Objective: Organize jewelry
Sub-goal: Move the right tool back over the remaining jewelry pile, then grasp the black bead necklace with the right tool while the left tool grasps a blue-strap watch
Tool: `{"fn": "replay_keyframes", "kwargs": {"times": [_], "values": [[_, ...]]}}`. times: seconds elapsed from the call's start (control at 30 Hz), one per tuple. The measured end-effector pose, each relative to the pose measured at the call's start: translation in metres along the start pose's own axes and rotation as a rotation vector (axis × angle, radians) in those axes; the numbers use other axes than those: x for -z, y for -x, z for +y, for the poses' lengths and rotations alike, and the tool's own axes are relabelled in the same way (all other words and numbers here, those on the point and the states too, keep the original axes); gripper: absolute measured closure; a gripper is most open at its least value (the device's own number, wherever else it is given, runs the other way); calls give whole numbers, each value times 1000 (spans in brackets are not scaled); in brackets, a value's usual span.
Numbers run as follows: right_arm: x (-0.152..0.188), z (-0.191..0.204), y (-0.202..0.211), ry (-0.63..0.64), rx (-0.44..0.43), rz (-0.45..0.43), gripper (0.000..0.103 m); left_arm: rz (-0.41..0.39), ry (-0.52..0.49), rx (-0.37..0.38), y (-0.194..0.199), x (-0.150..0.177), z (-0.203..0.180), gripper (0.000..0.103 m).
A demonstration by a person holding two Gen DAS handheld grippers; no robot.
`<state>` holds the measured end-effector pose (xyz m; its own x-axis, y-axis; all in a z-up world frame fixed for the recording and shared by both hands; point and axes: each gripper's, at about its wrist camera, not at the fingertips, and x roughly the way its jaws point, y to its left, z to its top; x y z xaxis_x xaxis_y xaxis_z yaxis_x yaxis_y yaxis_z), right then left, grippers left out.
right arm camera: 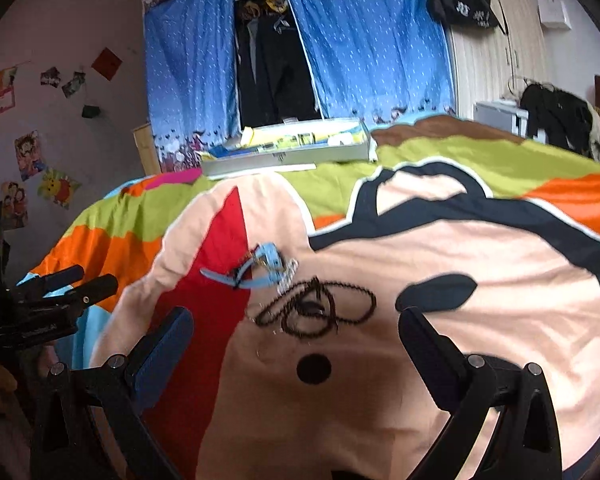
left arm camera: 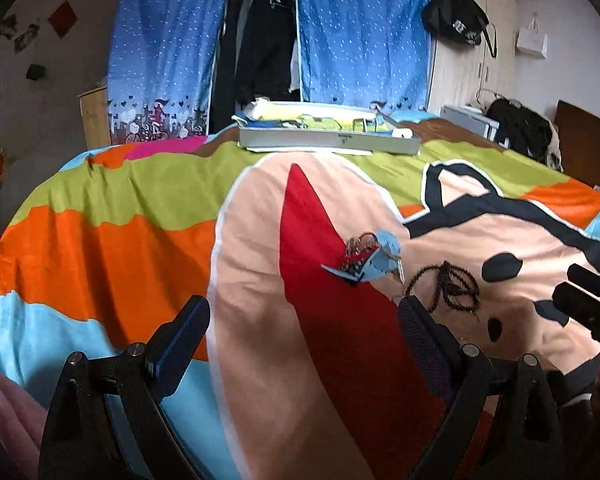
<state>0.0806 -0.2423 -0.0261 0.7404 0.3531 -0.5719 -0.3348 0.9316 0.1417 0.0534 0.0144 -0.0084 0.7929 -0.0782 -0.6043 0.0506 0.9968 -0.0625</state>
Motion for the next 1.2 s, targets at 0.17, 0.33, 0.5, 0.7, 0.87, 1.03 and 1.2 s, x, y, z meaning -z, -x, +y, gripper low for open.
{"fn": "replay_keyframes", "kwargs": {"times": [0.17, 0.33, 0.5, 0.7, 0.87, 1.03, 1.2], "values": [[10, -6, -11, -34, 43, 55, 0, 78, -12, 24, -12, 2, -4, 11], [16, -15, -18, -74, 57, 89, 0, 123, -21, 46, -21, 5, -6, 11], [17, -20, -22, -87, 62, 100, 0, 167, -14, 64, -30, 5, -6, 11], [17, -25, -35, -97, 62, 131, 0, 218, 2, 93, -40, 3, -5, 11], [14, -27, -48, -116, 48, 160, 0, 276, 16, 113, -50, 1, -2, 11], [9, -34, -63, -126, 62, 191, 0, 376, 25, 179, -66, -7, 7, 11], [4, -40, -76, -131, 55, 207, 0, 400, 24, 193, -82, -22, 15, 11]]}}
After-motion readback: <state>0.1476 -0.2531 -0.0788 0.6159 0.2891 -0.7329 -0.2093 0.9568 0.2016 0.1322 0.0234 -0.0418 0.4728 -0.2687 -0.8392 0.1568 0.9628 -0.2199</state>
